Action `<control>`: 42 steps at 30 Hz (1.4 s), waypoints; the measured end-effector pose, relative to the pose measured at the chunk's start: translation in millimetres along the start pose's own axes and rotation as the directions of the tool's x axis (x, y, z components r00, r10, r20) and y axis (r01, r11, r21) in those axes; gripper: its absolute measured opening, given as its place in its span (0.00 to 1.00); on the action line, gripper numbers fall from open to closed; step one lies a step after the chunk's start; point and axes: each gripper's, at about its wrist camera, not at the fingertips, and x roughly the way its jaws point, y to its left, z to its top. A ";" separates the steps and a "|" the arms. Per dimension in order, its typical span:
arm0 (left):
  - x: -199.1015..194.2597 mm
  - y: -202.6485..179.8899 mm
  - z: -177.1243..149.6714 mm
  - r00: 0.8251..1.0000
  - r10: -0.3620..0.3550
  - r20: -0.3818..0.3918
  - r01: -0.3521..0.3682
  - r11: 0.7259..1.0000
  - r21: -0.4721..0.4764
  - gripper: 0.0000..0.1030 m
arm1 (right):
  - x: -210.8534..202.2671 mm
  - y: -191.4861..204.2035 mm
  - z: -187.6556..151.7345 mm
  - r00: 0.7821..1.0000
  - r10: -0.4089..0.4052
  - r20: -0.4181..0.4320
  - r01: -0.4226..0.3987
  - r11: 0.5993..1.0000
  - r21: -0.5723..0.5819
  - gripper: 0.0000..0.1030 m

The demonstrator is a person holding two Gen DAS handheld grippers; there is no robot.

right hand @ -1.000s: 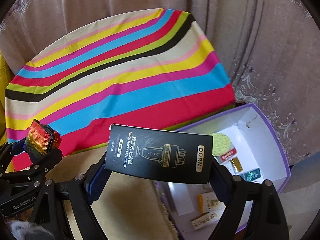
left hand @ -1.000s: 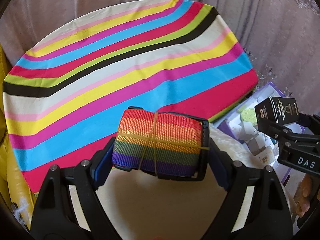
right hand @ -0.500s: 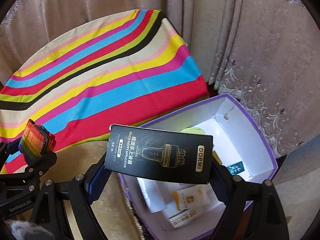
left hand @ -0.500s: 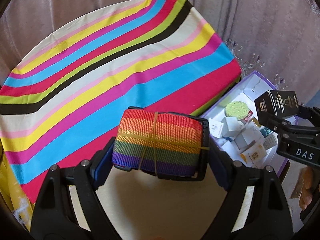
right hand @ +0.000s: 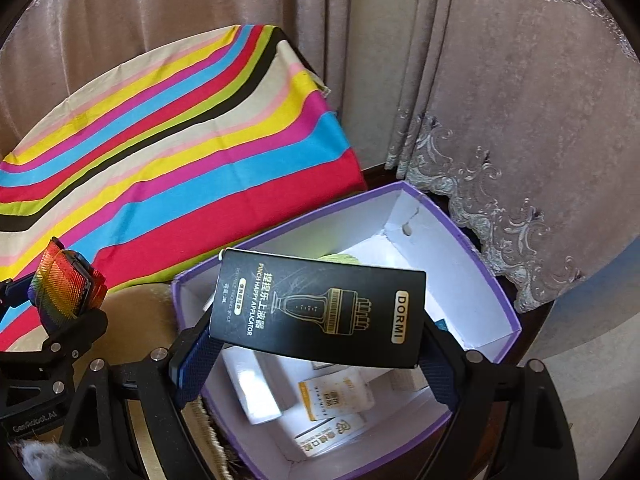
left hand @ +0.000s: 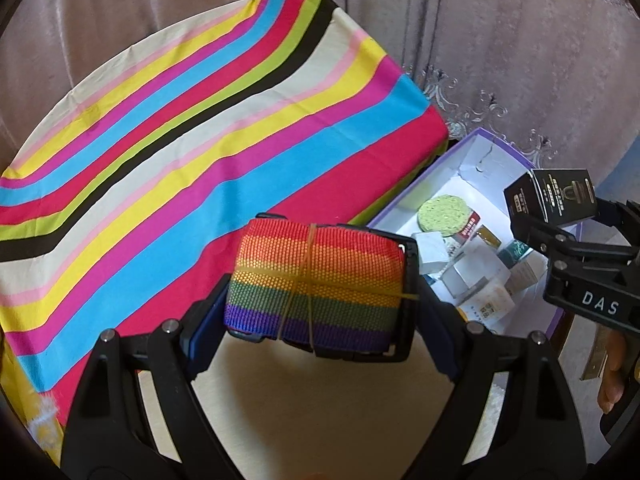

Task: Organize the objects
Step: 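Lower the strap and DORMI box into the purple-rimmed box and open both grippers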

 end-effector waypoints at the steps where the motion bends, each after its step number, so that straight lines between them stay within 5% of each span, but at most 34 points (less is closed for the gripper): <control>1: 1.0 -2.4 0.8 1.000 -0.003 -0.002 0.003 1.000 0.005 0.84 | 0.3 -2.2 -0.2 1.000 -0.006 0.001 0.006 1.000 0.003 0.86; 42: 51.7 -89.5 37.8 0.993 -0.079 -0.085 0.091 0.984 0.150 0.84 | 43.7 -78.8 0.4 0.991 -0.122 -0.054 0.127 0.985 0.113 0.86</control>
